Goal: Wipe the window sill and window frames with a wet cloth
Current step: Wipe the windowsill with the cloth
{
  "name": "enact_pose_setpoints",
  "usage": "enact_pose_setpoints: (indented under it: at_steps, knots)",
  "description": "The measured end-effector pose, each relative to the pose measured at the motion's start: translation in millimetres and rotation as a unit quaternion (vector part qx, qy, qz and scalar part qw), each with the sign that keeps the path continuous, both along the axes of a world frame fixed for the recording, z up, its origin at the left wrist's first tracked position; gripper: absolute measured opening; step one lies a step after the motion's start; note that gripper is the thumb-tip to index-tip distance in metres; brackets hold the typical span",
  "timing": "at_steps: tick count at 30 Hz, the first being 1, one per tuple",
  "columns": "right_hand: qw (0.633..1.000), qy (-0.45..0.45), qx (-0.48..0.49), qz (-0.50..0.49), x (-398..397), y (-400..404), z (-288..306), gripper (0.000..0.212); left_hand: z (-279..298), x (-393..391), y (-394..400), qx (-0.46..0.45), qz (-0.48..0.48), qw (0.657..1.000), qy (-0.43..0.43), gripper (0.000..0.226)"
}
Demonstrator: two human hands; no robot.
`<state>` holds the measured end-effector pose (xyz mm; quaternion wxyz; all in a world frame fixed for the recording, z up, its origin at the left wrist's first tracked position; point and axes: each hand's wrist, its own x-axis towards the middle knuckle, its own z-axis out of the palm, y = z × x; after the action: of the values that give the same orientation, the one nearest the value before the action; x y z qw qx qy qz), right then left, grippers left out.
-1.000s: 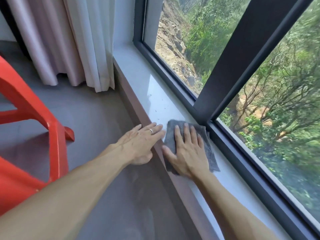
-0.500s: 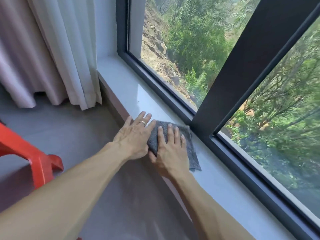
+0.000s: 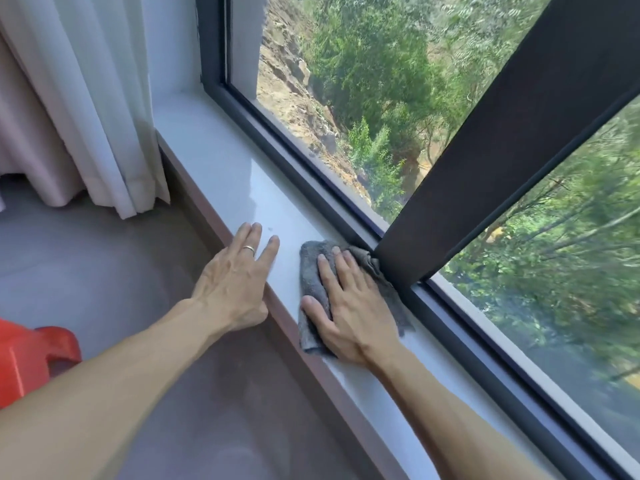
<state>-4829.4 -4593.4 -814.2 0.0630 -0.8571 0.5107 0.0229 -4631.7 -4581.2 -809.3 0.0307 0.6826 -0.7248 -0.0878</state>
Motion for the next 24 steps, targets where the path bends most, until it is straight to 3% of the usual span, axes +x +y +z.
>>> enact_pose_setpoints:
  at_steps: [3,8,13,16,20,24]
  knots:
    - [1.000,0.009,0.000,0.004,-15.9,13.1,-1.1,0.081,-2.8,-3.3,2.9,-0.023,0.005,0.999,0.026,0.096]
    - [1.000,-0.006,-0.006,0.000,23.8,-55.2,-4.3,0.072,-9.4,3.2,-0.4,-0.040,-0.010,0.998,0.053,0.092]
    - [0.999,-0.008,-0.023,0.022,26.6,1.7,-4.8,0.090,-5.8,30.5,-4.8,-0.058,-0.047,0.996,0.049,0.077]
    - [0.999,0.033,-0.013,0.005,30.8,11.6,-1.2,0.086,-3.4,49.0,-10.2,-0.061,-0.019,0.998,0.028,0.079]
    - [1.000,0.003,-0.014,-0.018,92.7,-35.2,-4.1,0.084,0.3,67.4,-18.2,0.006,-0.006,0.999,-0.042,0.086]
    - [0.999,0.007,-0.049,-0.004,90.4,-13.9,-14.1,0.083,6.5,69.2,-25.4,0.032,-0.018,0.995,-0.094,0.085]
